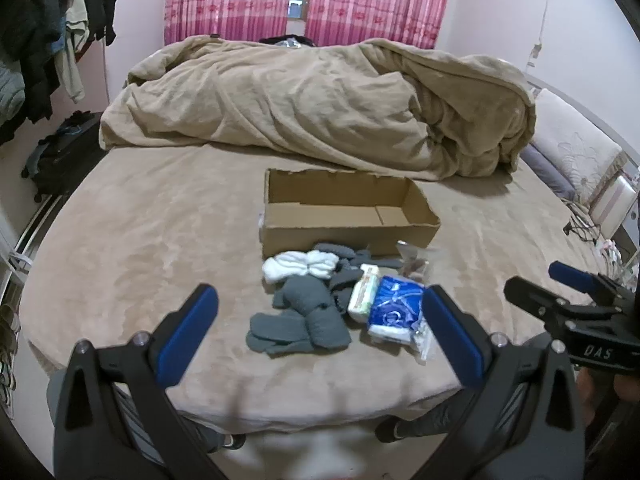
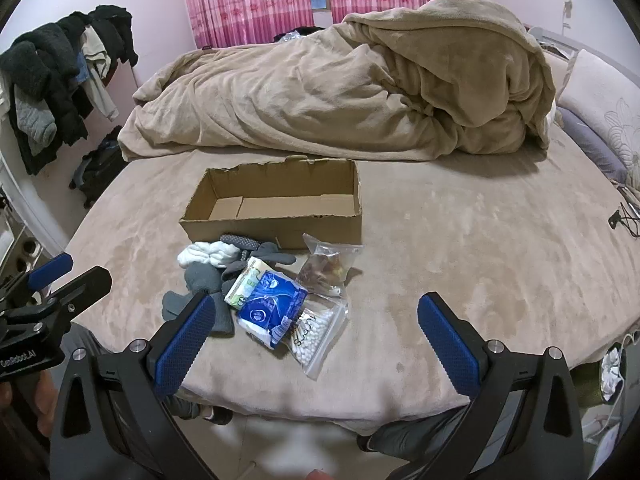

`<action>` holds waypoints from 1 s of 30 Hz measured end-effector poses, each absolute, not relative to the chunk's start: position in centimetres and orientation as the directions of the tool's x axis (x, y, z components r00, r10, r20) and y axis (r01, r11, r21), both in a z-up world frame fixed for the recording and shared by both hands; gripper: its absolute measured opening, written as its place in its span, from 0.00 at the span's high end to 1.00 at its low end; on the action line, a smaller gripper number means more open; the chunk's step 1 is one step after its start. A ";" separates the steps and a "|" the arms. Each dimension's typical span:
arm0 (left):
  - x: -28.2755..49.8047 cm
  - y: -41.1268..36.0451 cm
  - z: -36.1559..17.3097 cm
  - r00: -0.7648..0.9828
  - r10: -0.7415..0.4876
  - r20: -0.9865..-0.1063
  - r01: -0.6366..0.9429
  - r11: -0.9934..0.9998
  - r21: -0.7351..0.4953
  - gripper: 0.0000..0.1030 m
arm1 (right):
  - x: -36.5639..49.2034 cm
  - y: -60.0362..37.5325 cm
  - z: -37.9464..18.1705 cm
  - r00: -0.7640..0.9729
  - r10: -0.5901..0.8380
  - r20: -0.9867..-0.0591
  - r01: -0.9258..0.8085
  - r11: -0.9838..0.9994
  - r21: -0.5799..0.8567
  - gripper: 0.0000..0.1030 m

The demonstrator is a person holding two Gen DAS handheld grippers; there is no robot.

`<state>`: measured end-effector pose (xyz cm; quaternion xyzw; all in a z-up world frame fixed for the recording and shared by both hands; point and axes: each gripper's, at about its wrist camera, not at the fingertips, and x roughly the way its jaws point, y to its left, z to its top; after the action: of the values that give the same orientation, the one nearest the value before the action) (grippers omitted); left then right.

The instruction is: Organize objects

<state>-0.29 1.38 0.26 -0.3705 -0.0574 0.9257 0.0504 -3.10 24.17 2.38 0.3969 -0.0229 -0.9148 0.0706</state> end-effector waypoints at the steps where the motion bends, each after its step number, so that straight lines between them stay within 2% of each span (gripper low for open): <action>1: -0.3 1.4 0.2 -0.720 0.137 -0.680 -0.050 -0.988 -0.146 0.00 | -3.1 24.2 2.4 -0.674 -0.146 -0.724 0.110 -0.989 0.097 0.00; 30: -0.3 1.2 -0.2 -0.708 0.150 -0.691 -0.043 -0.985 -0.169 0.01 | -3.2 24.3 2.0 -0.668 -0.149 -0.729 0.110 -0.989 0.102 0.00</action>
<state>-0.32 1.19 -0.23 -0.3787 -0.0702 0.9214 0.0523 -3.23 24.27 2.00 0.4012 -0.0247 -0.9129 0.0709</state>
